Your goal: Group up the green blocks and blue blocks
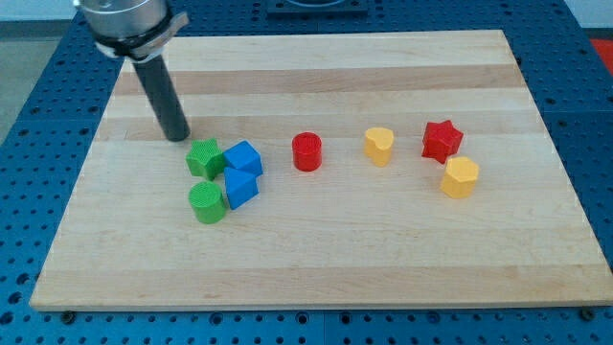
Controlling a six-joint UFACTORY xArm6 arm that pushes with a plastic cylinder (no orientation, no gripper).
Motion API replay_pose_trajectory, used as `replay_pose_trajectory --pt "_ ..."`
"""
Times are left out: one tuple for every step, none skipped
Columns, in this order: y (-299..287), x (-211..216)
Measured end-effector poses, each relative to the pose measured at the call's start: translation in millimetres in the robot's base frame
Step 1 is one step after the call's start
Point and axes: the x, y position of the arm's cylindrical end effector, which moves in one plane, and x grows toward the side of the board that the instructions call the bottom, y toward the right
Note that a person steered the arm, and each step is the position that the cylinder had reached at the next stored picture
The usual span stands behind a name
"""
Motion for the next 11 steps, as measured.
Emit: replay_pose_trajectory --pt "27 0" --pt "28 19" --pt "28 39" --pt "28 59" --pt "28 61" --pt "31 23" --pt "62 -12" --pt "108 -16" --pt "108 0" --pt "89 23" --pt "88 36"
